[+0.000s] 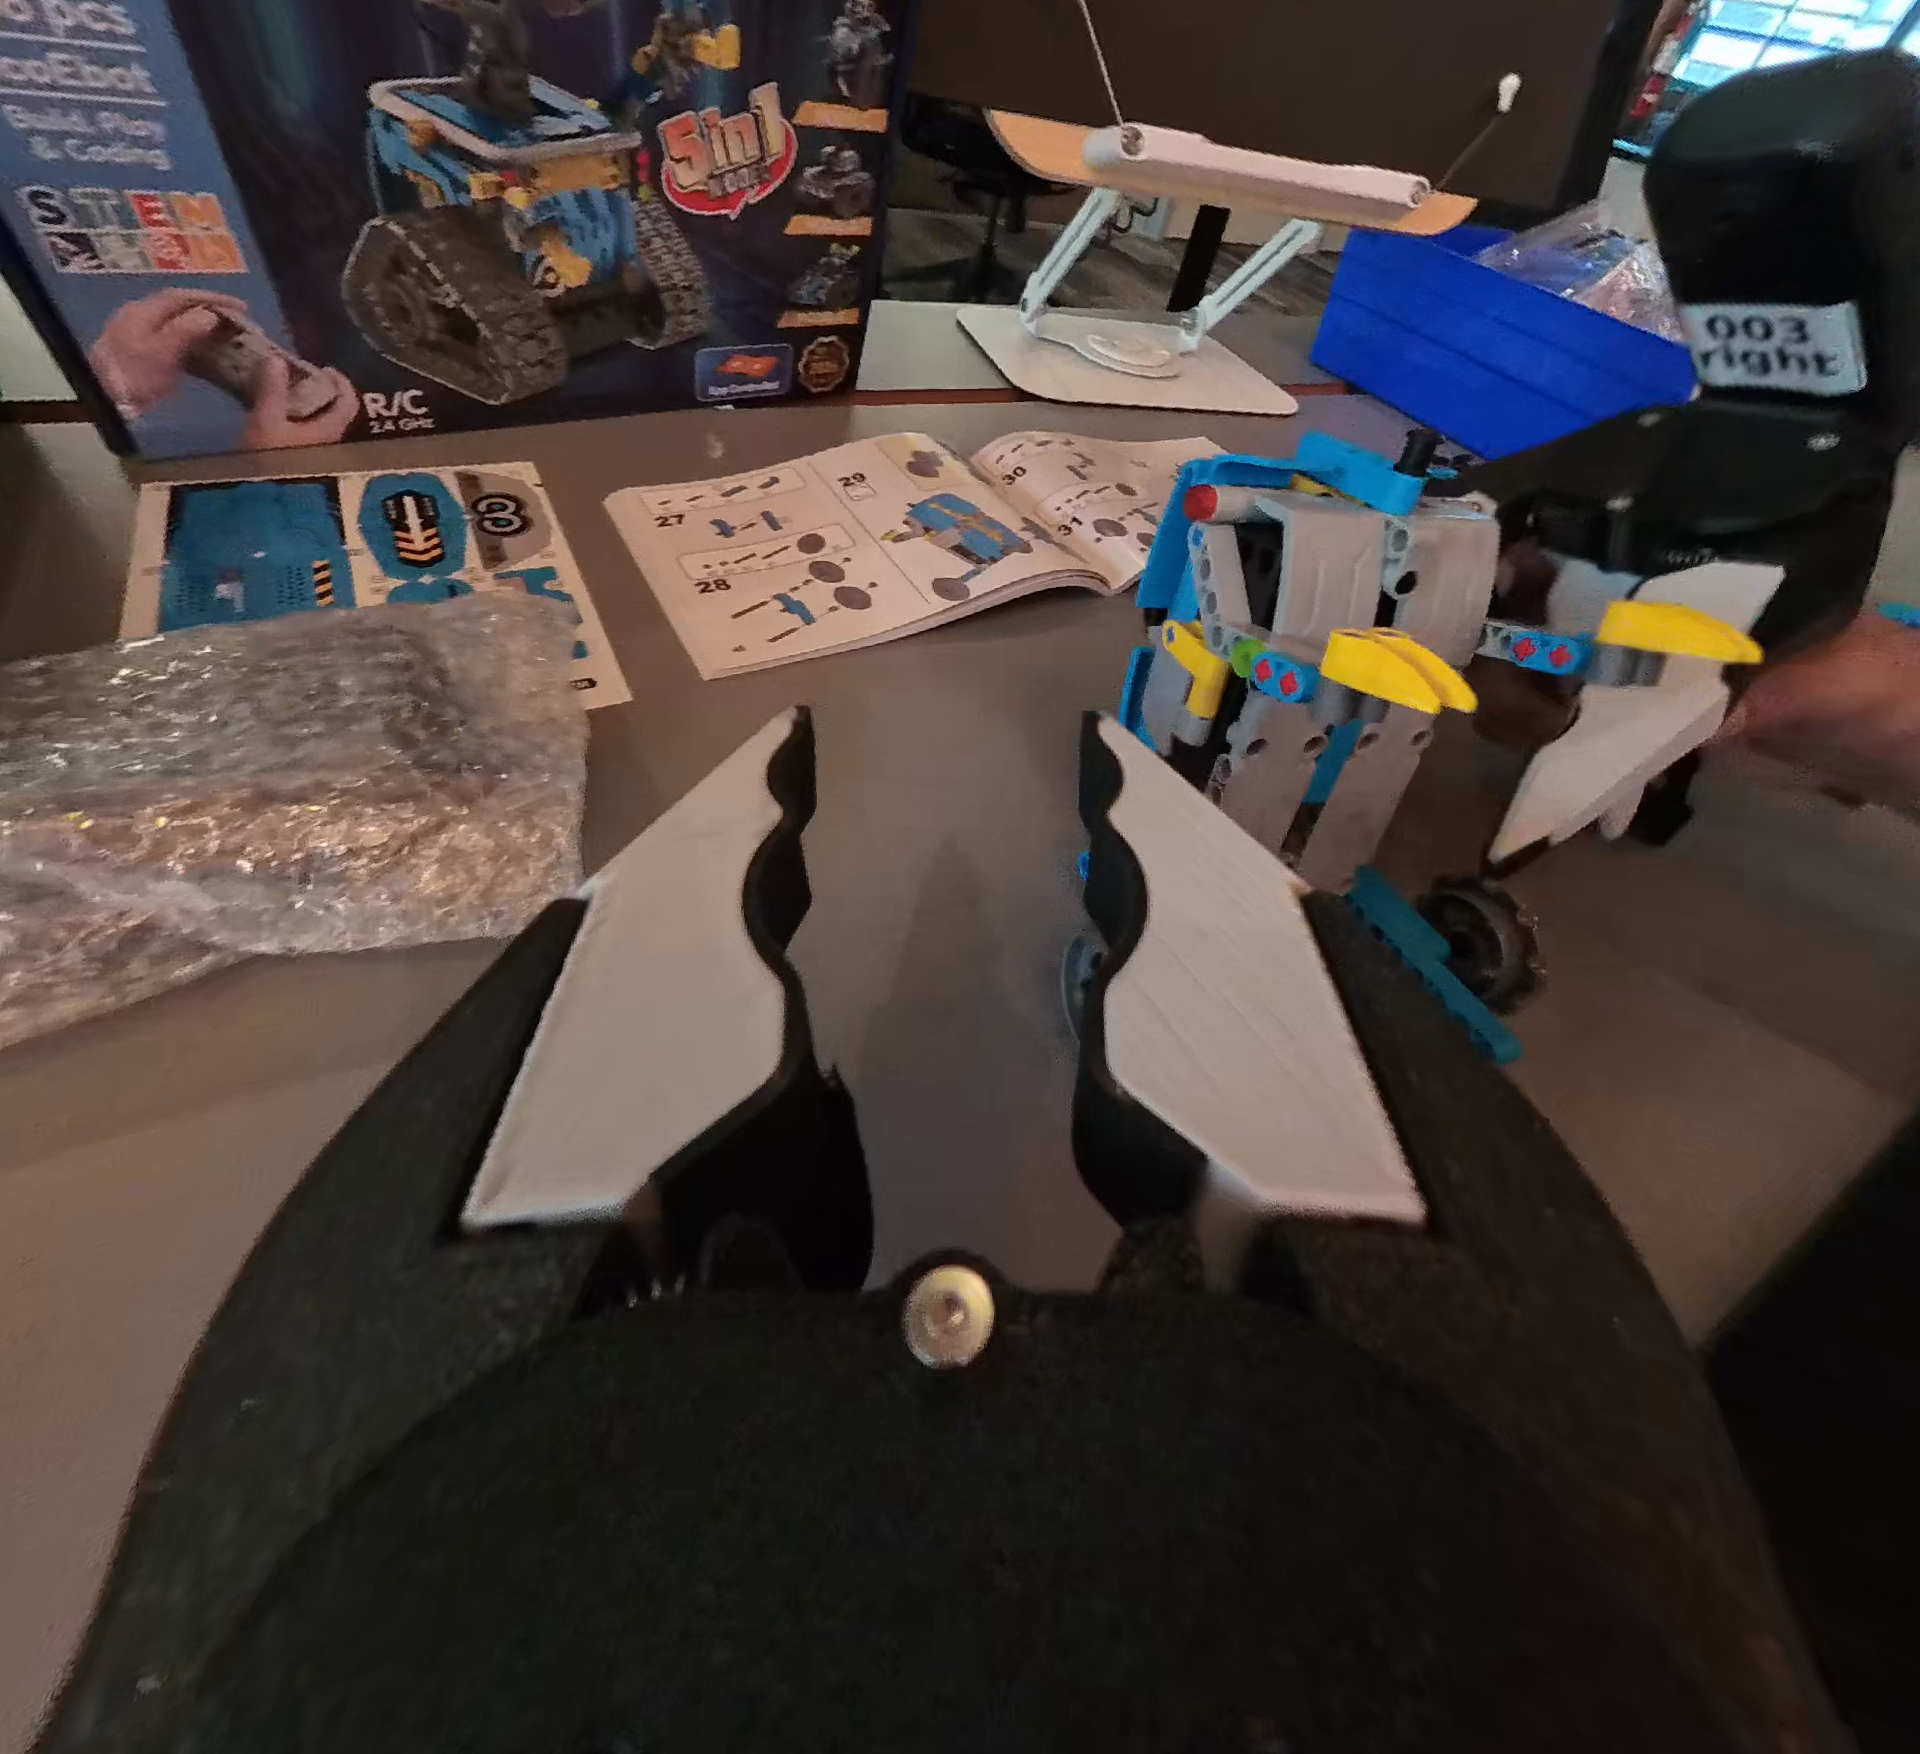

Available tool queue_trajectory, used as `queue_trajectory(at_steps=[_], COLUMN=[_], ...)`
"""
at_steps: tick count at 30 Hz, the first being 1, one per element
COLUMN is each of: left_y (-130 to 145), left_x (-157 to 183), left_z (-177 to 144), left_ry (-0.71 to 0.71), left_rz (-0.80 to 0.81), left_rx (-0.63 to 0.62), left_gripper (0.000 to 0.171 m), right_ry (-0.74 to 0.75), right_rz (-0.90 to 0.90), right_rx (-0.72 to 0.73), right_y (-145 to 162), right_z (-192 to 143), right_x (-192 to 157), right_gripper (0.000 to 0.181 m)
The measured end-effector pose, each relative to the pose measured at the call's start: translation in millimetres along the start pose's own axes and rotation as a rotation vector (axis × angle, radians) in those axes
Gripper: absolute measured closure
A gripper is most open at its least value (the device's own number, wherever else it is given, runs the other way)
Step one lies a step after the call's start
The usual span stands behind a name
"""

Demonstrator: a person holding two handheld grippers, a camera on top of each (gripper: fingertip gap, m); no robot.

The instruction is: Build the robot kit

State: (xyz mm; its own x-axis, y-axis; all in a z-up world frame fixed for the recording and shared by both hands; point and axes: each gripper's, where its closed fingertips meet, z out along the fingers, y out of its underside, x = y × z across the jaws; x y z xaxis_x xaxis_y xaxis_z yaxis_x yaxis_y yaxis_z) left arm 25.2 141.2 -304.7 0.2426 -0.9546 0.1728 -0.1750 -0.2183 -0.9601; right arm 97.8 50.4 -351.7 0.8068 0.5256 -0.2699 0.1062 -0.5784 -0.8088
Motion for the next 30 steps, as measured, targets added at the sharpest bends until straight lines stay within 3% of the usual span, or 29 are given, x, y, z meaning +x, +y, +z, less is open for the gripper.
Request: queue_trajectory(at_steps=[2, 4, 7, 11, 18, 20, 23, 26, 30], left_y=[-1.4, -3.0, -10.0, -21.5, -26.5, -33.4, -53.3, -66.4, -59.5], left_x=[-3.3, -9.0, -28.4, -74.6, -92.7, -88.5, -69.8, -22.5, 47.6], left_z=[-1.3, -3.6, -15.5, -46.6, -62.2, -63.2, -70.9, -67.5, -36.5], left_ry=[-0.01, -0.035, -0.133, -0.371, -0.433, -0.427, -0.409, -0.308, -0.146], left_rz=[-0.014, -0.021, -0.034, -0.064, -0.101, -0.076, -0.052, -0.037, 0.062], left_rx=[0.009, 0.019, 0.063, 0.147, 0.206, 0.237, 0.328, 0.395, 0.334], left_gripper=[0.121, 0.121, 0.126, 0.13, 0.13, 0.13, 0.13, 0.13, 0.129], right_ry=[-0.012, 0.059, 0.099, 0.151, 0.104, 0.104, 0.167, 0.227, 0.206], right_rz=[0.028, 0.041, 0.06, 0.071, 0.137, 0.105, 0.043, 0.046, 0.103], right_rx=[0.05, 0.042, 0.032, 0.043, 0.075, 0.105, 0.108, 0.175, 0.207], right_y=[-14.2, -20.0, -29.1, -48.9, -84.0, -84.1, -75.4, -63.3, -40.5], right_z=[14.7, 23.1, 37.3, 67.2, 114.4, 107.6, 71.9, 21.0, -14.1], right_x=[-4.4, 6.2, 8.2, 11.4, 14.7, 14.1, 24.4, 38.2, 41.2], right_gripper=[0.076, 0.1, 0.1, 0.1, 0.099, 0.091, 0.082, 0.094, 0.098])
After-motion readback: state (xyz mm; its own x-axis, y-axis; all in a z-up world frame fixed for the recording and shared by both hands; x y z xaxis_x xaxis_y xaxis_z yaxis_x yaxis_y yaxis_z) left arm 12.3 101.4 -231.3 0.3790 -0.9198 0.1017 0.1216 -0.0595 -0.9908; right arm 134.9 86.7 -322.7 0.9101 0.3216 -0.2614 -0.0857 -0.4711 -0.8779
